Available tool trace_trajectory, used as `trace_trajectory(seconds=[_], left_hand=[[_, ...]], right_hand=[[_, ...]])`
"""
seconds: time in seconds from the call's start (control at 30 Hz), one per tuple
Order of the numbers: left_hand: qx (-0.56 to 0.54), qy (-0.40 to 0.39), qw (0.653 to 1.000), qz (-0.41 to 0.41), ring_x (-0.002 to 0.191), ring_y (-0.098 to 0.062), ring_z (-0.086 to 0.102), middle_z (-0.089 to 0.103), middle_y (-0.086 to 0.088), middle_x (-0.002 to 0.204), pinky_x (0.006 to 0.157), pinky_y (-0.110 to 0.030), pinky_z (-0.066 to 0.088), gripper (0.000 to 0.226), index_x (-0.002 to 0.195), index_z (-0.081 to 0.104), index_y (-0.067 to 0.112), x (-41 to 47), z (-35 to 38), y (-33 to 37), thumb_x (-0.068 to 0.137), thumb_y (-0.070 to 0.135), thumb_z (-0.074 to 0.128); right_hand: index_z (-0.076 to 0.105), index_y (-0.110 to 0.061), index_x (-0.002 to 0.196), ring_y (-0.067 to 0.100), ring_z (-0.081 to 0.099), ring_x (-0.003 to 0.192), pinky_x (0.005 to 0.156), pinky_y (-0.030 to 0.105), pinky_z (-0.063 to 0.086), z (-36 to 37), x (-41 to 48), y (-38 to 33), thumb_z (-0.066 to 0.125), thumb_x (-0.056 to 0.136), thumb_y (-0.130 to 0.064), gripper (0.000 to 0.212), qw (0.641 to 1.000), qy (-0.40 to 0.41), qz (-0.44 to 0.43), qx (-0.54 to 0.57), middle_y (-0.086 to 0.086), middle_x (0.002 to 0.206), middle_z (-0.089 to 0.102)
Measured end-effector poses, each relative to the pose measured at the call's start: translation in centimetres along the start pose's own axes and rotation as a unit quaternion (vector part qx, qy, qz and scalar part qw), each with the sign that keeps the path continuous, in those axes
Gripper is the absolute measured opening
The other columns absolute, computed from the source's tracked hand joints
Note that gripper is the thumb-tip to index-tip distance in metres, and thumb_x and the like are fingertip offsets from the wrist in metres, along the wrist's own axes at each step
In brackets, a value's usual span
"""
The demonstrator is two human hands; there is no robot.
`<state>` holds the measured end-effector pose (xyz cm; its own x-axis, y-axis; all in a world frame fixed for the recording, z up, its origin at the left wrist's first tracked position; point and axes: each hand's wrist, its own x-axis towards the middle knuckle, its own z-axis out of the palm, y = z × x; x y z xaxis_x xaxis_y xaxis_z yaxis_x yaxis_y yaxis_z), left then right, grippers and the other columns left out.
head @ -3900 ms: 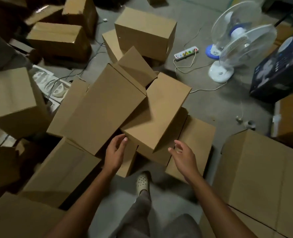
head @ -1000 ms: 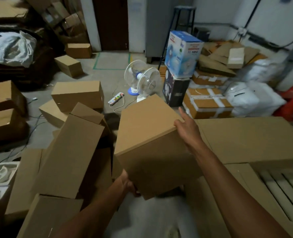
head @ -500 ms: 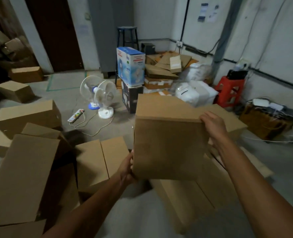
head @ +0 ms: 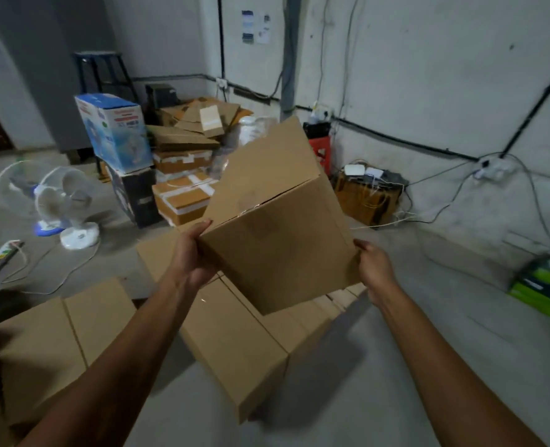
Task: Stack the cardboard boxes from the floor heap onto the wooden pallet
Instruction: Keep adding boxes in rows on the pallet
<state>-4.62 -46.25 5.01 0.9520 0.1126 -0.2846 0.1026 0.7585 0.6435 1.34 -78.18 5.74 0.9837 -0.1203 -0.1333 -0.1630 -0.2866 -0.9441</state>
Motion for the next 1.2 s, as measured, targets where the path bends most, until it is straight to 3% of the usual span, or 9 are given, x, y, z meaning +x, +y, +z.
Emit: trace_trajectory(seconds=[0.13,0.3,0.43,0.6,0.67,0.73,0.9,1.03,1.2], left_hand=[[0.056,-0.026,0.998,0.007,0.103,-0.024,0.06,0.057,-0.011,0.119,0.103,-0.039,0.043,0.03,0.117,0.06,0.022,3.4,5.3,-3.2,0.088,0.029,0.065],[0.16,-0.028,0.986,0.026,0.111,-0.021,0.061,0.067,-0.006,0.127,0.106,-0.038,0.043,0.049,0.133,0.063,0.013,10.1,10.4,-8.4,0.086,0.028,0.069],[0.219,0.02,0.975,0.01,0.119,-0.022,0.058,0.067,0.002,0.127,0.105,-0.038,0.042,0.072,0.137,0.059,0.025,17.6,13.8,-12.2,0.068,0.041,0.077],[0.212,0.077,0.973,-0.044,0.099,-0.02,0.051,0.057,0.001,0.103,0.079,-0.034,0.036,0.022,0.104,0.064,0.019,26.9,16.7,-14.6,0.088,0.033,0.067],[0.198,0.098,0.973,-0.07,0.095,-0.022,0.05,0.055,-0.003,0.099,0.081,-0.036,0.036,0.017,0.096,0.064,0.019,30.2,17.8,-14.8,0.088,0.034,0.066],[0.187,0.122,0.97,-0.091,0.101,-0.026,0.051,0.057,-0.007,0.105,0.086,-0.038,0.037,0.026,0.099,0.066,0.017,33.1,18.6,-15.0,0.085,0.039,0.068],[0.176,0.151,0.969,-0.086,0.103,-0.027,0.055,0.063,-0.011,0.112,0.087,-0.037,0.04,0.035,0.11,0.066,0.017,38.6,19.8,-17.0,0.088,0.043,0.064],[0.194,0.181,0.962,-0.072,0.116,-0.024,0.052,0.059,-0.006,0.134,0.095,-0.04,0.04,0.067,0.14,0.054,0.022,41.8,21.2,-20.6,0.081,0.05,0.066],[0.167,0.229,0.957,-0.061,0.103,-0.021,0.057,0.065,-0.001,0.116,0.07,-0.032,0.044,0.018,0.114,0.065,0.033,44.4,24.2,-25.3,0.098,0.032,0.056]], right_hand=[[0.062,-0.016,0.132,0.032,0.056,0.121,0.105,0.052,0.044,-3.4,4.1,2.7,0.032,0.102,-0.017,0.042,0.999,0.034,0.036,-0.024,0.009,0.133,0.062],[0.079,-0.022,0.093,0.032,0.068,0.102,0.096,0.054,0.054,-6.5,10.9,6.9,0.05,0.086,-0.041,0.035,0.98,0.063,0.127,0.142,0.005,0.102,0.077],[0.078,-0.023,0.106,0.03,0.071,0.099,0.092,0.05,0.056,-7.9,17.6,8.6,0.05,0.09,-0.057,0.047,0.964,0.035,0.148,0.22,0.008,0.104,0.077],[0.077,-0.021,0.106,0.034,0.068,0.105,0.096,0.055,0.054,-9.2,28.5,8.5,0.042,0.096,-0.038,0.04,0.976,0.064,0.136,0.155,0.007,0.104,0.076],[0.076,-0.017,0.103,0.037,0.067,0.107,0.096,0.053,0.054,-9.1,32.2,6.8,0.041,0.101,-0.031,0.038,0.982,0.081,0.095,0.139,0.008,0.101,0.075],[0.075,-0.017,0.106,0.032,0.067,0.105,0.096,0.051,0.053,-9.0,35.1,4.5,0.037,0.105,-0.046,0.048,0.988,0.081,0.057,0.12,0.007,0.104,0.074],[0.076,-0.026,0.109,0.026,0.07,0.106,0.096,0.047,0.052,-10.5,42.7,2.1,0.036,0.078,-0.09,0.081,0.994,-0.059,0.041,0.085,0.005,0.108,0.076],[0.07,-0.026,0.12,0.028,0.071,0.105,0.099,0.053,0.052,-11.3,50.9,3.1,0.057,0.07,-0.086,0.079,0.98,-0.159,0.114,0.036,0.007,0.112,0.075],[0.07,-0.017,0.119,0.047,0.061,0.113,0.105,0.072,0.034,-11.1,61.1,6.8,0.077,0.041,-0.083,0.102,0.939,-0.218,0.256,-0.079,0.021,0.113,0.071]])
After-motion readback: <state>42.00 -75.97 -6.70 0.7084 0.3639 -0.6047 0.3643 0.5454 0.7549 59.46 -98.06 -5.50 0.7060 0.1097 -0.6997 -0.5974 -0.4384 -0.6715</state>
